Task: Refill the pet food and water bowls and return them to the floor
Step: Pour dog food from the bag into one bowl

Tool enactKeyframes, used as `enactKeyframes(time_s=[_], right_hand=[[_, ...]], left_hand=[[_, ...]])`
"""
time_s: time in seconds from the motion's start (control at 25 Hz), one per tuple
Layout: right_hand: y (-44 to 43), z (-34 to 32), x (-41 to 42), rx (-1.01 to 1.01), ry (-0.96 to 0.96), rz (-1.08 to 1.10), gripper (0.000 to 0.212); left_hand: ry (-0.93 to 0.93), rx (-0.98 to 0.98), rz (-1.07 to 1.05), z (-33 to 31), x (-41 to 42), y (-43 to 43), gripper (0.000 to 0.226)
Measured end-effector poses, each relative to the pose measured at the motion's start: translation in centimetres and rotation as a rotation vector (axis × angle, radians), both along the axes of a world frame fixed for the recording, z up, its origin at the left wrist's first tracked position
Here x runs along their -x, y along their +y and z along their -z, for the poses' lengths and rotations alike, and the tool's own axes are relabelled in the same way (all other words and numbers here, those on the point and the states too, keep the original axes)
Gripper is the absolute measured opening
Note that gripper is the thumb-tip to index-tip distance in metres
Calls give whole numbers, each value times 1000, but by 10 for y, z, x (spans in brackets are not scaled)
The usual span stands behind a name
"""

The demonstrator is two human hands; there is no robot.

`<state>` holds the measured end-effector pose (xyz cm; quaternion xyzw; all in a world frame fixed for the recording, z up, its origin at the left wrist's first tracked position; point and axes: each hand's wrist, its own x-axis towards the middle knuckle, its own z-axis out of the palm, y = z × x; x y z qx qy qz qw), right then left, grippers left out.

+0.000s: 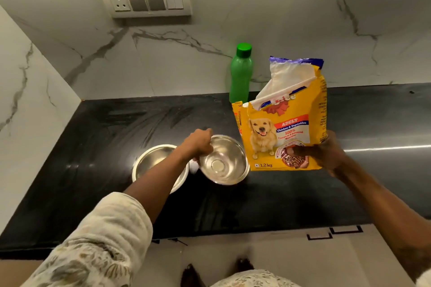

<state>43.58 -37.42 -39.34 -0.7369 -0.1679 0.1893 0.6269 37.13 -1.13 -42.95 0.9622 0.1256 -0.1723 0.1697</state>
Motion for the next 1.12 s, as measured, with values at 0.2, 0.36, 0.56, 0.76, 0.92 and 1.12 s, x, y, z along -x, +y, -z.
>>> enactKeyframes(time_s=[0.2,0.36,0.56,0.76,0.92,1.12], right_hand=[[4,-32,-24,224,-113,-103,62],[21,-58,-41,320,-173,-184,61],[44,-73,-58,501,-300,-228,61],[61,-83,-59,692,-429,-253,53],[71,-96,-58,823,-520,-300,51],[74,-110,-60,846,-525,-308,51]], left_hand=[[-137,398,-326,-18,6,10,32],[-179,536,-426,-26,15,14,28],[-193,592,-406,-30,18,19,33],[-182,598,-366,-31,19,17,37],[-163,631,-381,-26,19,16,37],[-170,680,-406,-20,18,16,35]])
